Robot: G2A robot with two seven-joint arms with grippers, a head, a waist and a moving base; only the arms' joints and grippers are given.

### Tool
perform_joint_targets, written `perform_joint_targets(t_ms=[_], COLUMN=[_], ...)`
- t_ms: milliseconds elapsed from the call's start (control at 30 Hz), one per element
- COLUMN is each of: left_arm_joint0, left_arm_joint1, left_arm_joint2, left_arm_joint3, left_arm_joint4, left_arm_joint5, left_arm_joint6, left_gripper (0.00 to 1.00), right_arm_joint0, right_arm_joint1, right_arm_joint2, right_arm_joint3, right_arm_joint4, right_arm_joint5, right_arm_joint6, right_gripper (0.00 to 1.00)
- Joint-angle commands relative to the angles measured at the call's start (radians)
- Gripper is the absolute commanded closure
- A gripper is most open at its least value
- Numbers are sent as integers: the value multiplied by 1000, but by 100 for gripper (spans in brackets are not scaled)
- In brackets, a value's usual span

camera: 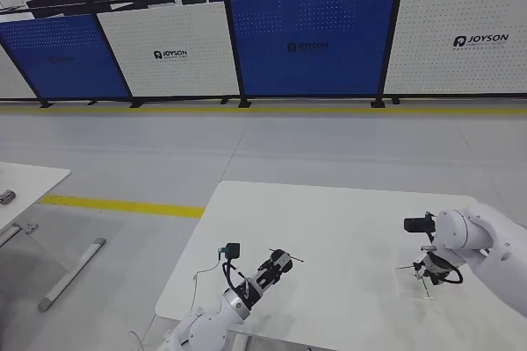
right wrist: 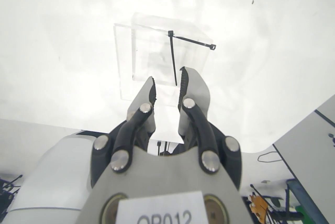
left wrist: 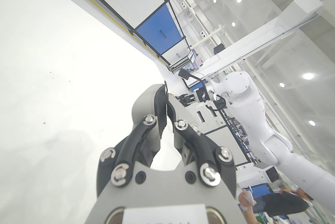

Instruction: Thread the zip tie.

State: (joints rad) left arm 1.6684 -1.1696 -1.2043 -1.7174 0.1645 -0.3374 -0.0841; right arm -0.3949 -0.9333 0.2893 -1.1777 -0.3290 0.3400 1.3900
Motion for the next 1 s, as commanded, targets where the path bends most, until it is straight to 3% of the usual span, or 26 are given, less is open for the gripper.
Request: perform_joint_targets(t_ms=[0,567,967], left_arm_joint0=[0,0,0], left_arm_joint1=[0,0,0], left_arm_joint2=[0,0,0], left_arm_joint3=[0,0,0], left_arm_joint4=[0,0,0], left_arm_joint5=[0,0,0], left_arm_joint6=[0,0,0], left_gripper=[100,100,100], right_arm_joint0=[9,68,60], right_arm_joint1=[-7,-85,-135], right_arm_joint2=[-14,-119,-119], right_arm_joint3=[15,145,219], right_arm_joint4=[7,69,39], right_arm_joint5=[0,0,0], right_arm_joint6=[0,0,0], right_gripper=[77,81,77])
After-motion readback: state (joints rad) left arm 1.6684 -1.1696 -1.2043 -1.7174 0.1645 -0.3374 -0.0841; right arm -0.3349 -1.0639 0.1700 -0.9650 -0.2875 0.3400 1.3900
